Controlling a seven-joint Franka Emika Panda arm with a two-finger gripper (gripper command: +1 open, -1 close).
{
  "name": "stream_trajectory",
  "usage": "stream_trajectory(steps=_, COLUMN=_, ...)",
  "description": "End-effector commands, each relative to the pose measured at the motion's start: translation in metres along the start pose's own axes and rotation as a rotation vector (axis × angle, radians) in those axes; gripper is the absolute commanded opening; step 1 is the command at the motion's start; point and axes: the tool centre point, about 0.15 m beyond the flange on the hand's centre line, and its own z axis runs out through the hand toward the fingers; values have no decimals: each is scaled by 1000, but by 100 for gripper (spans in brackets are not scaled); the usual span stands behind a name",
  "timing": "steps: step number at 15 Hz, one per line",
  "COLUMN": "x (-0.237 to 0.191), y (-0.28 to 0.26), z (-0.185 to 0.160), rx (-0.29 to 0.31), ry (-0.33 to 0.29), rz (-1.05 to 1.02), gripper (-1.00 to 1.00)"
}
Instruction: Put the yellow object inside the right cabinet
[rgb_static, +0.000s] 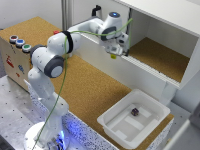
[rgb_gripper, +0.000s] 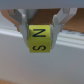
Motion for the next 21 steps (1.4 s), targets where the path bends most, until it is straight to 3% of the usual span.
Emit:
stream_trajectory(steps=1, x=60, y=122, z=26, rx=149, ry=7, rz=114, gripper=-100)
stream_trajectory(steps=6, x=99, y=177, z=29, rx=113, ry=-1, rz=147, gripper=-100)
stream_trajectory(steps=12, x=109, y=239, z=33, rx=88, ry=-23, rz=196, gripper=-100)
stream_trajectory(steps=17, x=104, y=246, z=31, rx=48, ry=-50, rz=179, gripper=-100)
stream_trajectory(steps=21, x=99, y=241, z=54, rx=49, ry=-74, rz=173, gripper=-100)
